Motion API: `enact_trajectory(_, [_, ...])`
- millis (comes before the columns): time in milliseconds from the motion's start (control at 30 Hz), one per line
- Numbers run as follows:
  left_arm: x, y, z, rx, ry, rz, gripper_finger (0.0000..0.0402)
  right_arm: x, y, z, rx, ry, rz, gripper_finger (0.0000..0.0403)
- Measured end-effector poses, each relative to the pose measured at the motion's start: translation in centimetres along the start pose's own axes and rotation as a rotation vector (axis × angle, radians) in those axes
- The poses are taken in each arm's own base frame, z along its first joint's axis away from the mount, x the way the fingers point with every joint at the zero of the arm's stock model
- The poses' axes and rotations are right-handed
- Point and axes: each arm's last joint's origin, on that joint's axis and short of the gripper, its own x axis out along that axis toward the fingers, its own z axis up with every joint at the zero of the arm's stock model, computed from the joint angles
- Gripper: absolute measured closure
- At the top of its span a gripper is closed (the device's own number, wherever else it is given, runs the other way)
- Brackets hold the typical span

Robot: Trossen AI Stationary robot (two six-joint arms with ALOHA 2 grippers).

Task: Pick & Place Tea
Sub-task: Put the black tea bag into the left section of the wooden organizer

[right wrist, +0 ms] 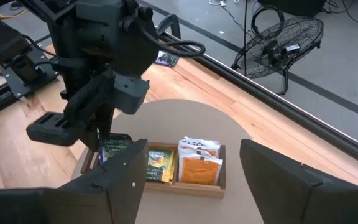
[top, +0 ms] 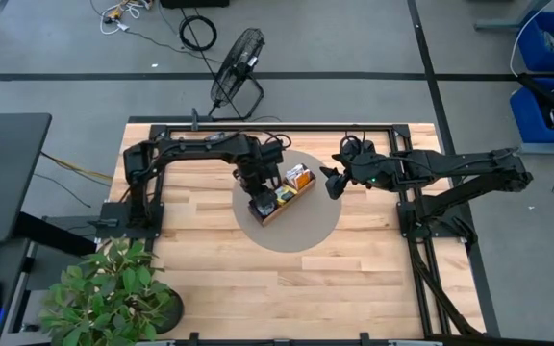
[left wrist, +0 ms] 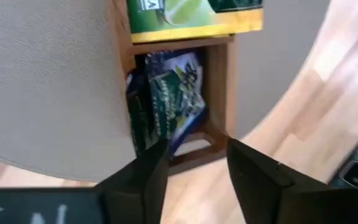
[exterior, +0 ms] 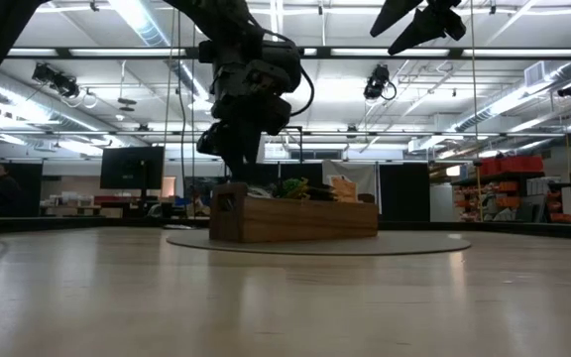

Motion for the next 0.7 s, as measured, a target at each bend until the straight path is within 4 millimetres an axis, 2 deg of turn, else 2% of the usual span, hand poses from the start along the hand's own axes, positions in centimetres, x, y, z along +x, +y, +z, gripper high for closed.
enact_trajectory(167, [-1.6, 0.4, 0.2, 0.007, -0.075, -0.003, 0.0217, 0.0, 0.0, 0.0, 0.0, 0.0, 0.0, 0.014])
enact_trajectory(367, [-5.8, 1.4, 0.7, 0.005, -0.299, 0.041, 0.0216, 0.0, 0.0, 0.0, 0.001, 0.0, 0.0, 0.014])
enact_trajectory(467, [-7.8, 3.0, 0.5, -0.047, -0.36, 0.088, 0.0216, 0.0, 0.0, 0.0, 0.002, 0.0, 0.0, 0.014])
enact_trajectory(700, [-10.4, 8.0, 0.7, -0.172, -0.41, 0.149, 0.0216, 0.0, 0.0, 0.0, 0.0, 0.001, 0.0, 0.014])
